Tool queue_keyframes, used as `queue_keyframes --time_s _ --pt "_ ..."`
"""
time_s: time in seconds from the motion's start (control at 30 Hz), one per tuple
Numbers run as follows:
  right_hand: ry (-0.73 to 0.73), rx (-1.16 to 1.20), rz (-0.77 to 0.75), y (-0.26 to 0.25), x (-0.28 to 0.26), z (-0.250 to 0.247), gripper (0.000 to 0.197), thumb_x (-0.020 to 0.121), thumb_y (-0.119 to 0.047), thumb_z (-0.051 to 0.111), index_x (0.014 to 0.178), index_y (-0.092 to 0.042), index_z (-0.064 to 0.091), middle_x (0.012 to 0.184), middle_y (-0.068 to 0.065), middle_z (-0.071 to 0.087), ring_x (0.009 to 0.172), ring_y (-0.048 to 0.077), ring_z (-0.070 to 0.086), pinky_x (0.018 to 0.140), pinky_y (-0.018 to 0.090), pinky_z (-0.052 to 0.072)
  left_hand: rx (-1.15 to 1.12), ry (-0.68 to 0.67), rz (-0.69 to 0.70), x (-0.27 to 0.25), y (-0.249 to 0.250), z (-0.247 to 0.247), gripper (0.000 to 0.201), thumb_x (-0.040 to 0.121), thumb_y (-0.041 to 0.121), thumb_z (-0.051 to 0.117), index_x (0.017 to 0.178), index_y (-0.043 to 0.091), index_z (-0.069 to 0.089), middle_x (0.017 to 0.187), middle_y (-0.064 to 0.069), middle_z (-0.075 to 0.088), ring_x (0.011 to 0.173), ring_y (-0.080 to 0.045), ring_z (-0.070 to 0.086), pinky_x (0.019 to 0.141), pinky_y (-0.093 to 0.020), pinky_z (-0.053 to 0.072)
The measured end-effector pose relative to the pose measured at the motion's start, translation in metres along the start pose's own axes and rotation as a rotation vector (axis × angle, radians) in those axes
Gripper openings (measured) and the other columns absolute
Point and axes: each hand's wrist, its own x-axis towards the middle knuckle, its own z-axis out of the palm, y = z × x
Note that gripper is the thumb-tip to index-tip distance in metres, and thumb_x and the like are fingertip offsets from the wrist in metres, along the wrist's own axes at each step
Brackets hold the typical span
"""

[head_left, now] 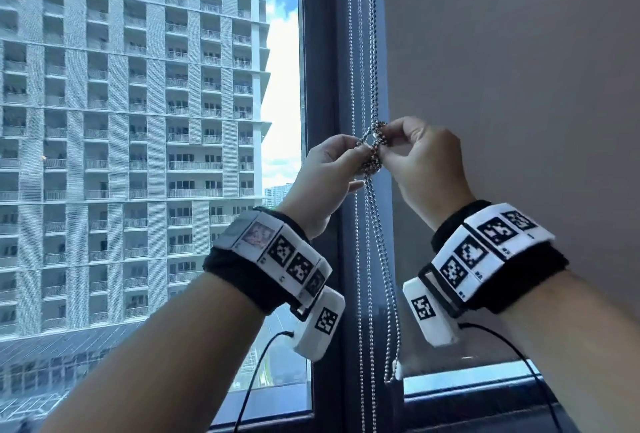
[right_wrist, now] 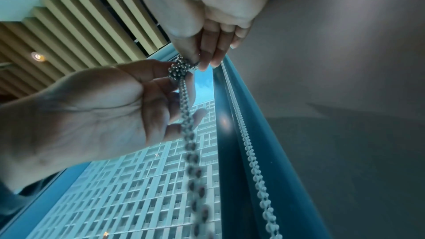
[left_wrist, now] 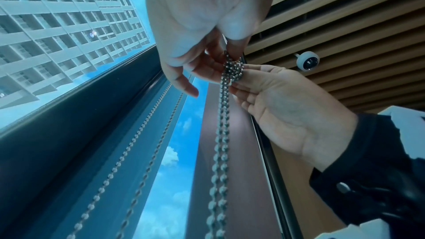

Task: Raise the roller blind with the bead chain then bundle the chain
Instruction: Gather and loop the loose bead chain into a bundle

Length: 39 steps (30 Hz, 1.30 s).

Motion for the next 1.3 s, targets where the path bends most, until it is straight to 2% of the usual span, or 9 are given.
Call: queue_keyframes --time_s 0.33,0.5,0.57,0.63,0.7,0.83,0.97,1.1,1.3 --pt "0.060 -0.169 -0.169 0.008 -0.001 0.000 0.017 0.093 -0.021 0.055 0.098 -0.007 0.063 0.083 0.007 0.071 0.074 0.025 0.066 0.068 0.040 0.054 0.045 0.075 0.056 0.002 0.015 0.006 0.017 0.093 0.018 0.055 0.078 0.015 0.063 0.075 0.001 0.064 0.062 -0.002 0.058 0.058 -0.008 0.047" --pt "0.136 -0.056 -0.086 0.002 0.006 0.000 0.046 0.098 -0.038 0.039 0.078 -0.003 0.060 0.068 0.010 0.067 0.057 0.025 0.061 0.055 0.040 0.049 0.160 0.068 0.039 -0.001 0.004 0.009 0.017 0.093 0.021 0.056 0.077 0.015 0.062 0.078 -0.004 0.068 0.064 -0.005 0.063 0.061 -0.012 0.048" --pt "0.190 0.035 -0.036 -0.001 0.010 -0.001 0.045 0.099 -0.035 0.034 0.081 -0.003 0.060 0.075 0.009 0.068 0.066 0.025 0.063 0.063 0.040 0.051 0.243 0.111 0.061 0.001 -0.001 0.008 0.017 0.092 0.021 0.056 0.076 0.017 0.060 0.080 -0.007 0.070 0.075 -0.016 0.068 0.072 -0.026 0.050" --pt "0.216 0.146 -0.053 -0.004 0.006 -0.002 0.033 0.100 -0.025 0.035 0.087 -0.008 0.061 0.088 0.003 0.066 0.080 0.011 0.061 0.072 0.026 0.050 0.316 0.148 0.080 0.003 -0.005 0.005 0.017 0.093 0.021 0.054 0.077 0.019 0.058 0.078 -0.005 0.068 0.085 -0.027 0.068 0.079 -0.037 0.051" --pt "0.149 0.192 -0.119 -0.006 -0.004 -0.003 0.029 0.099 -0.017 0.038 0.087 -0.006 0.062 0.095 0.008 0.060 0.089 0.005 0.054 0.080 0.017 0.043 0.351 0.158 0.074 0.004 -0.009 0.003 0.016 0.094 0.020 0.052 0.079 0.021 0.056 0.077 -0.001 0.065 0.087 -0.028 0.068 0.079 -0.038 0.051" --pt "-0.158 0.434 -0.057 -0.006 -0.034 -0.004 0.030 0.097 -0.019 0.041 0.077 -0.003 0.056 0.084 0.026 0.055 0.069 0.029 0.051 0.064 0.038 0.044 0.343 0.129 0.056 0.006 -0.015 -0.003 0.013 0.097 0.019 0.047 0.094 0.010 0.057 0.088 -0.009 0.067 0.085 -0.024 0.067 0.071 -0.028 0.051" --pt "-0.260 0.654 0.078 -0.003 -0.061 -0.005 0.049 0.092 -0.053 0.042 0.067 -0.011 0.054 0.075 0.012 0.052 0.063 0.016 0.045 0.063 0.022 0.041 0.310 0.066 0.034 0.003 -0.017 -0.008 0.012 0.098 0.017 0.045 0.099 0.008 0.054 0.079 0.001 0.060 0.063 0.003 0.058 0.057 -0.013 0.042" --pt "-0.257 0.811 0.207 0.001 -0.081 -0.007 0.052 0.083 -0.062 0.049 0.069 -0.012 0.059 0.081 0.006 0.060 0.063 0.013 0.049 0.065 0.019 0.044 0.305 0.052 0.050 0.001 -0.016 -0.009 0.011 0.098 0.020 0.047 0.098 0.011 0.054 0.085 -0.001 0.064 0.078 -0.014 0.065 0.067 -0.023 0.044" --pt "-0.256 0.876 0.302 -0.003 -0.092 -0.016 0.056 0.077 -0.065 0.056 0.076 -0.011 0.070 0.095 0.010 0.071 0.067 0.017 0.058 0.068 0.024 0.051 0.482 0.054 0.205 -0.001 -0.017 -0.010 0.014 0.097 0.024 0.050 0.097 0.011 0.055 0.081 0.003 0.065 0.078 -0.015 0.067 0.075 -0.030 0.054"
